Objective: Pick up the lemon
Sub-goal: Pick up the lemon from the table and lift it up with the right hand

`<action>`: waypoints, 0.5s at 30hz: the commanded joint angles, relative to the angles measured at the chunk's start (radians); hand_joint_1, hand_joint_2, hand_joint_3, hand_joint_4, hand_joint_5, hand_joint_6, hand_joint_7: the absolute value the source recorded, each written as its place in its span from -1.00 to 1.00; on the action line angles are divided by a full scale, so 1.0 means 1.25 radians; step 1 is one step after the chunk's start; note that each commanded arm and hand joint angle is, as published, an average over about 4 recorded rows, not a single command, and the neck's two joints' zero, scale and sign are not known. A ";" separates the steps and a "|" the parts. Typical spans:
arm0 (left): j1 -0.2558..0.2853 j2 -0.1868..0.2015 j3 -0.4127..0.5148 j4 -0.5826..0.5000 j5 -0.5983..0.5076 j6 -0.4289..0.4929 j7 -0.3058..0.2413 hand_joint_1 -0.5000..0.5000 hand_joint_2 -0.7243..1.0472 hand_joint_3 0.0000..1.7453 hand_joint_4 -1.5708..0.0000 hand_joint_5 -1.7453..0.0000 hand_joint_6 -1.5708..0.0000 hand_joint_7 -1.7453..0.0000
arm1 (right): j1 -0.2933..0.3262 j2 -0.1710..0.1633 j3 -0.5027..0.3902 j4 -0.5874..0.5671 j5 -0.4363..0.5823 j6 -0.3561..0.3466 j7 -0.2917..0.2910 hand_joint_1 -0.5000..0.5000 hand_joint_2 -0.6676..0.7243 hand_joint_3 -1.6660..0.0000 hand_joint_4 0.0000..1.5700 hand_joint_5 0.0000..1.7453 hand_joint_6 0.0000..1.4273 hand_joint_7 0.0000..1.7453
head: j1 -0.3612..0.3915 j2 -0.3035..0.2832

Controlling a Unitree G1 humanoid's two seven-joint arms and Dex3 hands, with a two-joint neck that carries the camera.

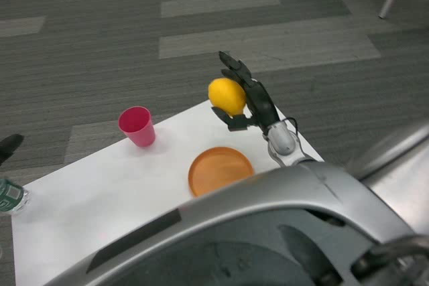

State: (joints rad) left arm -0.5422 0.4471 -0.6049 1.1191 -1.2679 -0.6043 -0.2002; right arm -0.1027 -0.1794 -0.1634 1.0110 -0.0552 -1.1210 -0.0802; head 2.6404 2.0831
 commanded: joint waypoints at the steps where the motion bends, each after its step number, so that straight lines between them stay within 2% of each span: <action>1: 0.004 0.009 0.005 -0.006 0.004 -0.005 -0.001 1.00 0.90 -0.90 0.95 1.00 1.00 1.00 | 0.009 0.002 0.012 -0.031 0.003 -0.008 -0.002 -0.25 -0.91 -0.14 -1.00 0.00 -1.00 -0.84 | 0.060 0.008; 2: 0.004 0.009 0.005 -0.006 0.004 -0.005 -0.001 1.00 0.90 -0.90 0.95 1.00 1.00 1.00 | 0.010 0.002 0.015 -0.039 0.004 -0.008 -0.002 -0.25 -0.91 -0.14 -1.00 0.00 -1.00 -0.84 | 0.081 0.011; 6: 0.004 0.009 0.005 -0.006 0.004 -0.005 -0.001 1.00 0.90 -0.95 0.95 1.00 1.00 1.00 | 0.013 0.001 0.026 -0.074 0.005 -0.008 -0.002 -0.25 -0.91 -0.14 -1.00 0.00 -1.00 -0.84 | 0.068 0.009; 7: 0.004 0.009 0.005 -0.006 0.004 -0.006 -0.001 1.00 0.90 -0.98 0.95 1.00 1.00 1.00 | 0.013 0.001 0.028 -0.084 0.005 -0.008 -0.002 -0.25 -0.91 -0.14 -1.00 0.00 -1.00 -0.84 | 0.131 0.022; 10: 0.004 0.009 0.005 -0.007 0.004 -0.006 -0.001 1.00 0.90 -0.95 0.95 1.00 1.00 1.00 | 0.013 0.000 0.038 -0.101 0.009 -0.008 -0.002 -0.25 -0.91 -0.14 -1.00 0.00 -1.00 -0.84 | 0.252 0.050; 11: 0.005 0.009 0.005 -0.008 0.004 -0.006 -0.001 1.00 0.90 -0.93 0.95 1.00 1.00 1.00 | 0.013 0.000 0.041 -0.104 0.010 -0.008 -0.002 -0.25 -0.91 -0.14 -1.00 0.00 -1.00 -0.84 | 0.241 0.051; 12: 0.005 0.009 0.006 -0.009 0.004 -0.006 -0.001 1.00 0.90 -0.93 0.95 1.00 1.00 1.00 | 0.012 0.000 0.045 -0.107 0.013 -0.007 -0.002 -0.25 -0.91 -0.14 -1.00 0.00 -1.00 -0.84 | 0.255 0.056; 15: 0.009 0.010 0.010 -0.013 0.004 -0.007 -0.001 1.00 0.90 -1.00 0.95 1.00 1.00 1.00 | 0.006 -0.002 0.055 -0.117 0.018 -0.006 -0.002 -0.25 -0.91 -0.14 -1.00 0.00 -1.00 -0.78 | 0.332 0.098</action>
State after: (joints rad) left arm -0.5403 0.4471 -0.6026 1.1103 -1.2679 -0.6047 -0.2002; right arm -0.0813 -0.1800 -0.0995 0.8852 -0.0450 -1.1210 -0.0803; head 3.0253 2.1882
